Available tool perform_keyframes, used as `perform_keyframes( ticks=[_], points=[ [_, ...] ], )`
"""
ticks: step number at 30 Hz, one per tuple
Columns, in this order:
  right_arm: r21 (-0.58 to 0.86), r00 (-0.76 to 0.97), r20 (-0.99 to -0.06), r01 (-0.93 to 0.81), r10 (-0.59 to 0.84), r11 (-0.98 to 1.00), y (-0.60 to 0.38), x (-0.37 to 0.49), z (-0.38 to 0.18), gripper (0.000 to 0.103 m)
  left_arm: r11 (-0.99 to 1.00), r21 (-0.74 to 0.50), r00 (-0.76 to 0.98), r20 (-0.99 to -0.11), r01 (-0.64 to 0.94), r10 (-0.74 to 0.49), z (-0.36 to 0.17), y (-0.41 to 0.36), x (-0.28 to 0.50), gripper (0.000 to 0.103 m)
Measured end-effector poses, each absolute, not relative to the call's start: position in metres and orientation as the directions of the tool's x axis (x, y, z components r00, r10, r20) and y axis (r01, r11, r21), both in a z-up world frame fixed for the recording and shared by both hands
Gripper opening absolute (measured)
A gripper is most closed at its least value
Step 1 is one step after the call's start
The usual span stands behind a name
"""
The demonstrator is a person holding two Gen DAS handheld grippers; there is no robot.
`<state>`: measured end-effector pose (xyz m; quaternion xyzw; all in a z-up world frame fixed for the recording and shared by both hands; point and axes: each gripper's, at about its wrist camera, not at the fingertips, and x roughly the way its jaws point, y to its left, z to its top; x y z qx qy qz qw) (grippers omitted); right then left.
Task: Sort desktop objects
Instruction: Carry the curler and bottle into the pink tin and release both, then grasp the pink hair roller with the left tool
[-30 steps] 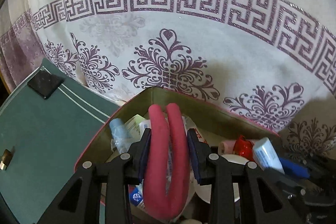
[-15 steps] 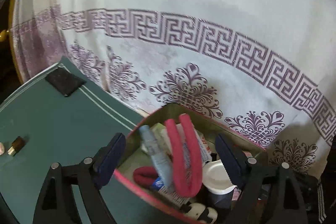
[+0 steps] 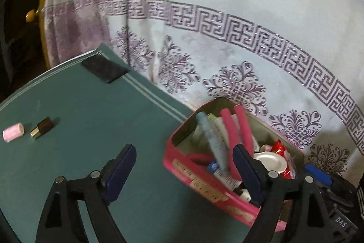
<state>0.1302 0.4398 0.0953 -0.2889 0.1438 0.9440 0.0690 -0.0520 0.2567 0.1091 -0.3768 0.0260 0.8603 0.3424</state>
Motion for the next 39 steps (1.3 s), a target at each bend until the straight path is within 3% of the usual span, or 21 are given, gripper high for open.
perform_keyframes(
  ticks=[4, 6, 8, 17, 27, 39],
  points=[
    [0.235, -0.834, -0.551, -0.174, 0.016, -0.956, 0.422, 0.126, 0.101, 0.056, -0.783, -0.221, -0.493, -0.670, -0.582, 0.556, 0.105, 0.238, -0.053, 0.088],
    [0.237, -0.846, -0.534, -0.141, -0.008, -0.961, 0.409, 0.122, 0.106, 0.071, -0.796, -0.224, -0.503, -0.671, -0.563, 0.545, 0.104, 0.225, -0.055, 0.088],
    [0.231, -0.851, -0.525, -0.108, -0.030, -0.967, 0.396, 0.117, 0.109, 0.074, -0.813, -0.227, -0.517, -0.673, -0.536, 0.529, 0.102, 0.209, -0.058, 0.088],
    [0.199, -0.820, -0.548, 0.065, -0.166, -0.978, 0.323, 0.079, 0.104, 0.079, -0.912, -0.211, -0.602, -0.696, -0.351, 0.392, 0.093, 0.114, -0.084, 0.088],
    [0.190, -0.744, -0.618, 0.173, -0.255, -0.966, 0.265, 0.031, 0.081, 0.079, -0.985, -0.168, -0.644, -0.749, -0.039, 0.153, 0.063, 0.000, -0.138, 0.088],
    [0.244, -0.671, -0.678, 0.179, -0.300, -0.953, 0.246, -0.020, 0.053, 0.081, -0.993, -0.106, -0.696, -0.709, -0.049, 0.110, 0.053, 0.001, -0.193, 0.088]
  ],
)
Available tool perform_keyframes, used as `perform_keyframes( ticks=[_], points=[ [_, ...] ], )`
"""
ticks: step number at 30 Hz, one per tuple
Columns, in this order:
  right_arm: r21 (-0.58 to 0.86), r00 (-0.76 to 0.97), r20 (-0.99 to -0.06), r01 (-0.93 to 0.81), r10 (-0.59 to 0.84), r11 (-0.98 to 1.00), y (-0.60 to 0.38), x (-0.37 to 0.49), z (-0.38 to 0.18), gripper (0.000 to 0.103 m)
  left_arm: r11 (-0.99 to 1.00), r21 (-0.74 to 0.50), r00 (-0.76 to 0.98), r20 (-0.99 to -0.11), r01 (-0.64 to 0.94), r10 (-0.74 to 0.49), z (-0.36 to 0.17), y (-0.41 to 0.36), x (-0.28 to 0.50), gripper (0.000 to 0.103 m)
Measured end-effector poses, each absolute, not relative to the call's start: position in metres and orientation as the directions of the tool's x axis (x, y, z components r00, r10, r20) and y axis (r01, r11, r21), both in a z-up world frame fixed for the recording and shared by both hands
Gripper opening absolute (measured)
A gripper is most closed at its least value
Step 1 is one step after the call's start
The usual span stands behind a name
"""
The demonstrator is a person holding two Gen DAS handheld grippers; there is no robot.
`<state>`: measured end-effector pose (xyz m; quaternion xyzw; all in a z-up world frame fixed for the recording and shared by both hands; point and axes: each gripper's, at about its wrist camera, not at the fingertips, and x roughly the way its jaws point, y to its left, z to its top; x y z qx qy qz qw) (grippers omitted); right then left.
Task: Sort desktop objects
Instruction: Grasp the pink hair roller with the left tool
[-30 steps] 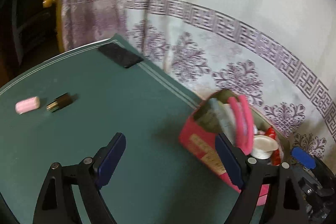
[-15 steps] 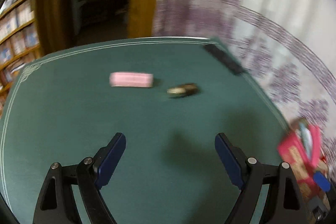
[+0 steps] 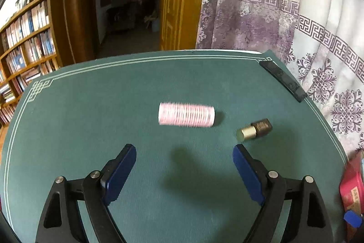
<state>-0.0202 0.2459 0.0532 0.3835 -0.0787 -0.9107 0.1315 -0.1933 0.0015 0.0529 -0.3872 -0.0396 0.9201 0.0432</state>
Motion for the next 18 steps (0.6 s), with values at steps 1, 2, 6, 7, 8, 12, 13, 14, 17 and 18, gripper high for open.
perform_keyframes(
  ticks=[1, 2, 6, 7, 8, 12, 13, 14, 17, 18],
  points=[
    [0.244, -0.669, -0.680, 0.181, -0.301, -0.953, 0.244, -0.024, 0.052, 0.081, -0.993, -0.107, -0.697, -0.708, -0.048, 0.110, 0.052, 0.003, -0.199, 0.088],
    [0.243, -0.666, -0.682, 0.184, -0.302, -0.952, 0.242, -0.028, 0.050, 0.081, -0.993, -0.107, -0.698, -0.708, -0.046, 0.109, 0.051, 0.003, -0.202, 0.088],
    [0.243, -0.658, -0.690, 0.184, -0.303, -0.952, 0.238, -0.040, 0.047, 0.081, -0.996, -0.076, -0.692, -0.717, -0.044, 0.085, 0.044, 0.005, -0.221, 0.088],
    [0.243, -0.656, -0.692, 0.184, -0.303, -0.953, 0.236, -0.043, 0.045, 0.081, -0.997, -0.062, -0.690, -0.720, -0.048, 0.078, 0.043, 0.006, -0.226, 0.088],
    [0.242, -0.655, -0.693, 0.183, -0.302, -0.953, 0.236, -0.045, 0.045, 0.081, -0.997, -0.052, -0.690, -0.720, -0.050, 0.072, 0.042, 0.007, -0.229, 0.088],
    [0.240, -0.648, -0.699, 0.185, -0.302, -0.953, 0.231, -0.056, 0.041, 0.081, -0.999, 0.011, -0.695, -0.719, -0.052, 0.028, 0.038, 0.014, -0.247, 0.088],
    [0.240, -0.646, -0.701, 0.185, -0.302, -0.953, 0.229, -0.059, 0.040, 0.081, -0.998, 0.022, -0.692, -0.721, -0.053, 0.021, 0.037, 0.014, -0.252, 0.088],
    [0.240, -0.644, -0.703, 0.187, -0.303, -0.953, 0.228, -0.063, 0.038, 0.081, -0.998, 0.030, -0.684, -0.729, -0.058, 0.018, 0.035, 0.015, -0.257, 0.088],
    [0.238, -0.640, -0.705, 0.191, -0.305, -0.952, 0.222, -0.073, 0.037, 0.081, -0.997, 0.039, -0.659, -0.752, -0.066, 0.014, 0.029, 0.016, -0.269, 0.088],
    [0.237, -0.641, -0.705, 0.192, -0.305, -0.952, 0.220, -0.077, 0.037, 0.081, -0.997, 0.041, -0.645, -0.764, -0.069, 0.013, 0.027, 0.016, -0.272, 0.088]
  ],
)
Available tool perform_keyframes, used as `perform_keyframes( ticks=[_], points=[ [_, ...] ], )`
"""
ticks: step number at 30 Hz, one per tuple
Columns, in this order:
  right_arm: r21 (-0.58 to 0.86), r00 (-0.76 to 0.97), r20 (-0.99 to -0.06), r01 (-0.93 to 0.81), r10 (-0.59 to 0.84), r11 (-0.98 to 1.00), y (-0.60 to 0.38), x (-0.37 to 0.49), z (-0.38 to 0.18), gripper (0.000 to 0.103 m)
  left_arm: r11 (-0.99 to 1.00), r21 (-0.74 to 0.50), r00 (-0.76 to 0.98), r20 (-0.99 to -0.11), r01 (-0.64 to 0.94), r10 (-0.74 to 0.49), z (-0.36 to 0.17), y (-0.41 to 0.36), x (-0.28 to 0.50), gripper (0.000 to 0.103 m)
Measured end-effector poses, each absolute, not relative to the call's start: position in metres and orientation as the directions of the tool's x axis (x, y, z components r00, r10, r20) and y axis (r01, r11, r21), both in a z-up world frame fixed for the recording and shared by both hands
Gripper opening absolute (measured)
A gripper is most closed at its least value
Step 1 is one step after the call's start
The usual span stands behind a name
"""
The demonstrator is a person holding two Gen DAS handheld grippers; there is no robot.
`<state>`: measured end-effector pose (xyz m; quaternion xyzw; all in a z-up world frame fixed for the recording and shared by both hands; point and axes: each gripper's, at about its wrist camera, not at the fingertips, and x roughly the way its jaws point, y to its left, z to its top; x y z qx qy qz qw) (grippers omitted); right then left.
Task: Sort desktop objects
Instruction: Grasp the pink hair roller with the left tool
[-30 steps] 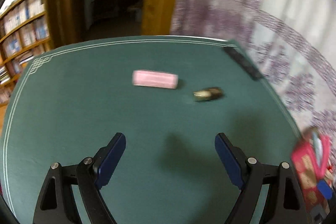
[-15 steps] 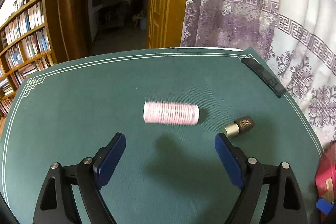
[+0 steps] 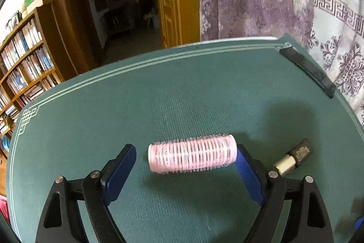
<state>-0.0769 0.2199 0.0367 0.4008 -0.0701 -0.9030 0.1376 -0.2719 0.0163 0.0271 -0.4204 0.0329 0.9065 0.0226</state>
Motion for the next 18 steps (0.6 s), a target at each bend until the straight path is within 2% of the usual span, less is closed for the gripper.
perform_keyframes(
  ticks=[3, 5, 6, 18],
  points=[
    [0.234, -0.646, -0.699, 0.198, -0.307, -0.952, 0.212, -0.089, 0.038, 0.081, -0.997, 0.016, -0.627, -0.778, -0.073, 0.033, 0.024, 0.013, -0.276, 0.087],
    [0.232, -0.649, -0.696, 0.201, -0.307, -0.952, 0.207, -0.099, 0.039, 0.081, -0.996, -0.003, -0.634, -0.772, -0.087, 0.058, 0.025, 0.012, -0.275, 0.076],
    [0.230, -0.650, -0.696, 0.203, -0.306, -0.952, 0.204, -0.105, 0.039, 0.081, -0.995, -0.004, -0.638, -0.767, -0.096, 0.065, 0.026, 0.013, -0.273, 0.074],
    [0.150, -0.643, -0.714, 0.246, -0.277, -0.958, 0.178, -0.167, 0.030, 0.081, -0.995, 0.024, -0.662, -0.748, -0.096, 0.046, 0.028, 0.022, -0.271, 0.074]
  ],
)
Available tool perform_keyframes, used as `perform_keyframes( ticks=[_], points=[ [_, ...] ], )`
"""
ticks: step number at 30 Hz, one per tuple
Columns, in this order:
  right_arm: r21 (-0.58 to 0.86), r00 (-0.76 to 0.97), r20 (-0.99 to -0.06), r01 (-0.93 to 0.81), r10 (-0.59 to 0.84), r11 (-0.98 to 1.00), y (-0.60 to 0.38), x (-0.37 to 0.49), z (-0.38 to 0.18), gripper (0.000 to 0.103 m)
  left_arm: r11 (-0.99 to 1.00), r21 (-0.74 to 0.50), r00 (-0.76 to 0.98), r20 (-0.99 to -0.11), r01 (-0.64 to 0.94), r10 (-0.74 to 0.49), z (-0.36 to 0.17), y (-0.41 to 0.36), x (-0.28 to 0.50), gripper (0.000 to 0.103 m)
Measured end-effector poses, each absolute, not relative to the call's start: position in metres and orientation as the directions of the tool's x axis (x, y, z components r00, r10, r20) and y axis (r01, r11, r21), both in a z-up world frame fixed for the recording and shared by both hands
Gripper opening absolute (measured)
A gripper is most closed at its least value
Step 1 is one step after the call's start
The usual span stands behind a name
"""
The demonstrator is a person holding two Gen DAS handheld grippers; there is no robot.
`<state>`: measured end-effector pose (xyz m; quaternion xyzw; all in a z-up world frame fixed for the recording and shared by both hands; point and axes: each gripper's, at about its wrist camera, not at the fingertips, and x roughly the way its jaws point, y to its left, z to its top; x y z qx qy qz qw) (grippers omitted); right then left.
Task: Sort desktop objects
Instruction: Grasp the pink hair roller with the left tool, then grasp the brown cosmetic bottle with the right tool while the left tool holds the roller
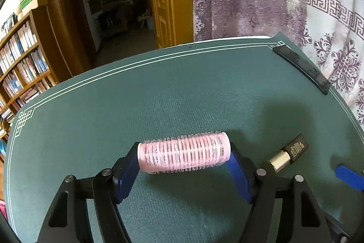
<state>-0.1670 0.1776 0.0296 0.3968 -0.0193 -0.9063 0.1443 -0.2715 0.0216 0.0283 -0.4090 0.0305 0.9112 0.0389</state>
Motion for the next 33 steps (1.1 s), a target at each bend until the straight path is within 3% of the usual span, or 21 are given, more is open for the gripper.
perform_keyframes(
  ticks=[20, 26, 33],
  points=[
    [0.071, -0.622, -0.747, 0.276, -0.234, -0.959, 0.143, -0.218, 0.021, 0.081, -0.999, 0.003, -0.662, -0.749, -0.034, 0.021, 0.027, 0.007, -0.271, 0.074],
    [0.024, -0.636, -0.748, 0.262, -0.191, -0.965, 0.139, -0.216, 0.021, 0.064, -0.999, -0.004, -0.657, -0.753, -0.034, 0.025, 0.026, 0.005, -0.270, 0.074],
    [0.023, -0.636, -0.747, 0.264, -0.193, -0.964, 0.141, -0.214, 0.021, 0.064, -0.999, -0.027, -0.650, -0.758, -0.041, 0.047, 0.025, 0.001, -0.268, 0.074]
  ],
)
